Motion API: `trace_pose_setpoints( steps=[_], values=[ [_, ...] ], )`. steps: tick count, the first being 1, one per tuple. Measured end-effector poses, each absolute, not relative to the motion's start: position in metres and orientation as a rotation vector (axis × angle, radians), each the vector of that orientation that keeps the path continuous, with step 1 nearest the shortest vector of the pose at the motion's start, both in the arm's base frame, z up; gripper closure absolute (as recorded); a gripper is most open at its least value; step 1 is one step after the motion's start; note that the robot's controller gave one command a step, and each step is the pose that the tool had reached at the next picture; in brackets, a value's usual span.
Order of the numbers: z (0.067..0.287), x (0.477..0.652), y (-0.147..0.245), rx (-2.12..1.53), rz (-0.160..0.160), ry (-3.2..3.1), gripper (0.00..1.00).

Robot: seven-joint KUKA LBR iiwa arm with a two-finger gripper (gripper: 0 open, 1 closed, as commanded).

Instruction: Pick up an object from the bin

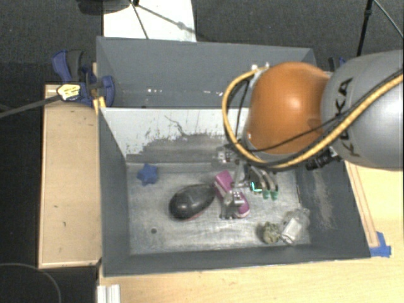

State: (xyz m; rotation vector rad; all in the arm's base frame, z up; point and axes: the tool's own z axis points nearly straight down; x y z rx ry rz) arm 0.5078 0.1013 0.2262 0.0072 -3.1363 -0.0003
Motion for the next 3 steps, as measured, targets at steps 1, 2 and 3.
trace_pose_setpoints(
  steps=[1, 2, 3],
  values=[
    [0.069, 0.556, 0.128, -0.272, -0.003, -3.130, 0.00],
    [0.072, 0.556, 0.128, -0.277, -0.004, -3.129, 1.00],
    [0.196, 0.561, 0.119, 0.275, -0.001, -3.136, 1.00]
  ],
)
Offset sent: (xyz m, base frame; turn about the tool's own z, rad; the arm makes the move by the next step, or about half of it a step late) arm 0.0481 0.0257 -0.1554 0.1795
